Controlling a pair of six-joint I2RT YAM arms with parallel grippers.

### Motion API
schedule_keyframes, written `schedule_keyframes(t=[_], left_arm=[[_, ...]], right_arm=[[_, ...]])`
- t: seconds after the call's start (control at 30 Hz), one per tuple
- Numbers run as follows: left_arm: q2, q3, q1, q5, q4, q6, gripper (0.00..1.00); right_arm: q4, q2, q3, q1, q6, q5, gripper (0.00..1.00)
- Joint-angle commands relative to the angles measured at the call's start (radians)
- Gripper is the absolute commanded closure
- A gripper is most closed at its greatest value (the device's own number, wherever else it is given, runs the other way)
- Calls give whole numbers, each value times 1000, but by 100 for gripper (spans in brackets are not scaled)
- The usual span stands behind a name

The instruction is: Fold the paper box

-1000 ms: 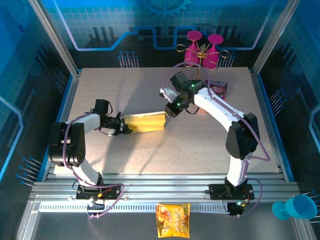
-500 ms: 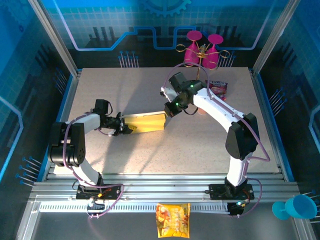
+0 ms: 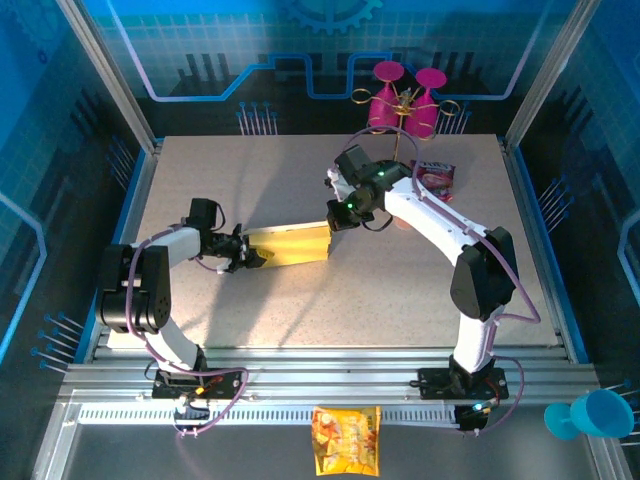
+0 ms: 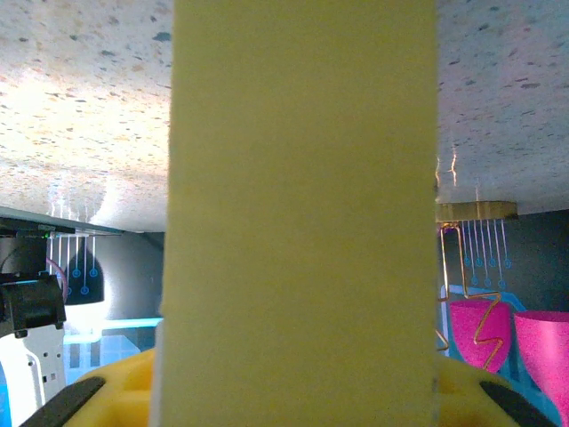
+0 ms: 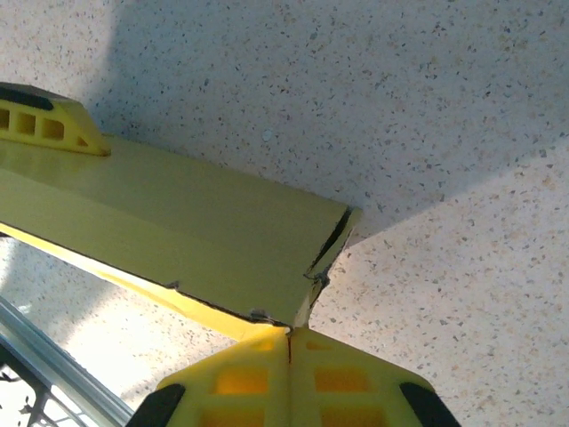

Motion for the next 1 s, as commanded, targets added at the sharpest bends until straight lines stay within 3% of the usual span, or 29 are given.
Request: schedule_keyframes(t=[0.0, 0.63, 0.87, 0.9, 0.97], left_arm=[[20, -29, 2, -118, -49, -29, 100], [36, -32, 5, -102, -21, -31, 100], [37, -34, 14, -99, -20, -19, 100], [38, -34, 16, -98, -13, -15, 98], [39, -34, 22, -94, 1, -5, 84]], right_arm=[[8, -19, 7, 32, 68, -4, 100], [166, -85, -186, 57, 146, 61, 100], [237, -113, -256, 90, 116, 145, 100], [239, -116, -259, 94, 110, 162, 100], [243, -121, -265, 98, 106, 200, 100]])
